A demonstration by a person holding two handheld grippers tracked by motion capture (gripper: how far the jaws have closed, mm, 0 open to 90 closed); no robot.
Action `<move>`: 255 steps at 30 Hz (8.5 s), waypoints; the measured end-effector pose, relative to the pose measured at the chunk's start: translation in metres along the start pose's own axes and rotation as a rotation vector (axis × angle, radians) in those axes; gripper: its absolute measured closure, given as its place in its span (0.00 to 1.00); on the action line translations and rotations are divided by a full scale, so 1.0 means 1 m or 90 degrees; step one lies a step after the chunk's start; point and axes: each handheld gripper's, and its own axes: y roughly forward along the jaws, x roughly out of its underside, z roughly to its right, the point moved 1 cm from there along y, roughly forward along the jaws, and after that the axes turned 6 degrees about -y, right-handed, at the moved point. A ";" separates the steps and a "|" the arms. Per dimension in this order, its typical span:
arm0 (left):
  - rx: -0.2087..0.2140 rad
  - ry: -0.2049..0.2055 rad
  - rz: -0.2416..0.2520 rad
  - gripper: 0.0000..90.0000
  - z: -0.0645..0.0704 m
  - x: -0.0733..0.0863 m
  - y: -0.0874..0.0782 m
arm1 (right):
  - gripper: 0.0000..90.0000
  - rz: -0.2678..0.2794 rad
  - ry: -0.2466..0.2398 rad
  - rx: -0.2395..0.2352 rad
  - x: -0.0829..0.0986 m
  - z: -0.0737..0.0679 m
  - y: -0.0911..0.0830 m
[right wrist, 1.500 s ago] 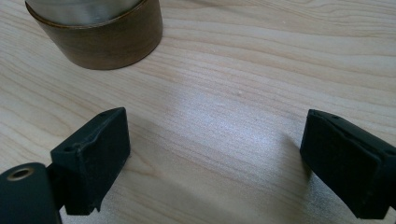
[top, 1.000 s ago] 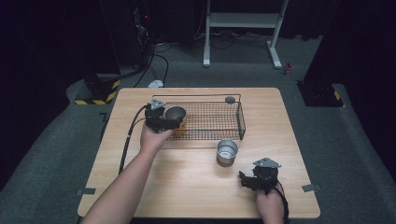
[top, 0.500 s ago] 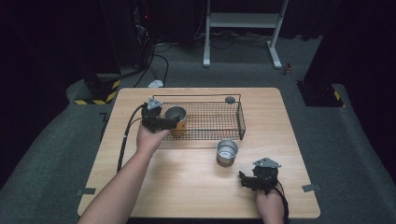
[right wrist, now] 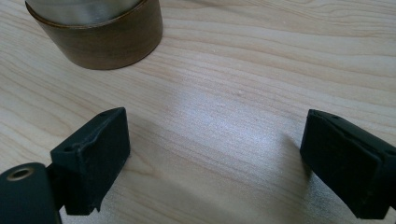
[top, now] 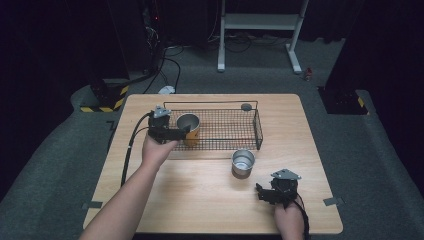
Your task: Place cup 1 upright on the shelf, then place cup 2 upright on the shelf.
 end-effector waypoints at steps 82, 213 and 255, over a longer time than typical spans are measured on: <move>0.042 0.017 -0.117 0.02 -0.026 0.144 -0.064 | 0.09 0.000 0.000 -0.001 0.000 0.000 0.000; -0.042 0.038 -0.138 0.00 -0.006 0.179 -0.070 | 0.21 0.205 -0.041 -0.012 -0.121 -0.046 -0.006; -0.041 0.033 -0.137 0.01 -0.006 0.179 -0.070 | 0.21 0.173 -0.004 0.037 -0.221 -0.022 0.040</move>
